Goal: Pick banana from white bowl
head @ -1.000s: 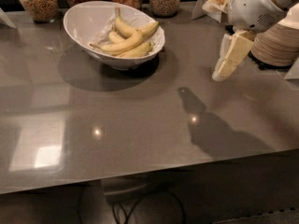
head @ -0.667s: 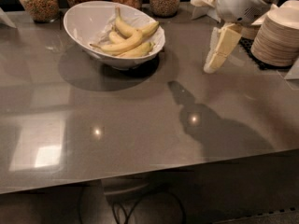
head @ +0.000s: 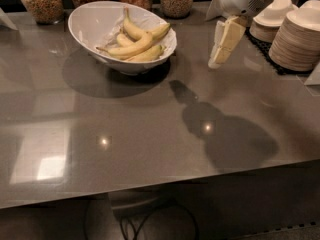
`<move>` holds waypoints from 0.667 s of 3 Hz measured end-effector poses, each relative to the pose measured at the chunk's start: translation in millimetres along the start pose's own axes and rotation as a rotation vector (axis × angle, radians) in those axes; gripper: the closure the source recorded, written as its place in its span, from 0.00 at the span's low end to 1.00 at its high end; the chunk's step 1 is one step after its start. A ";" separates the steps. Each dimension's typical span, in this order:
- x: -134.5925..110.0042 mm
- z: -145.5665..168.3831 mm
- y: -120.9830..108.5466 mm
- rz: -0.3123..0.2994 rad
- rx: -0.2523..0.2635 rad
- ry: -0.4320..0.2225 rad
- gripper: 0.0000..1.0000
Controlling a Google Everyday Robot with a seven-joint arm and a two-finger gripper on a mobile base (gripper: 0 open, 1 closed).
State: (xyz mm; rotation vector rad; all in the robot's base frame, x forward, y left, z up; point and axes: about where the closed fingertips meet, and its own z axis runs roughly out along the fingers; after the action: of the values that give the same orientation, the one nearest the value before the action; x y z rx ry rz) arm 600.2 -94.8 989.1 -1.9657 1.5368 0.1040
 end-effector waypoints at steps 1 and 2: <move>-7.6 5.9 -9.6 -0.109 0.006 0.022 0.00; -22.7 19.0 -22.2 -0.290 -0.001 0.062 0.00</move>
Offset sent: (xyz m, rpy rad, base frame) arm 0.0328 0.0543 0.0093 -0.2703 -0.2788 0.3681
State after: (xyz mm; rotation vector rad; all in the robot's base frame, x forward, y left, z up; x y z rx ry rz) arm 618.8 -63.1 993.1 -2.1867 1.2720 -0.0775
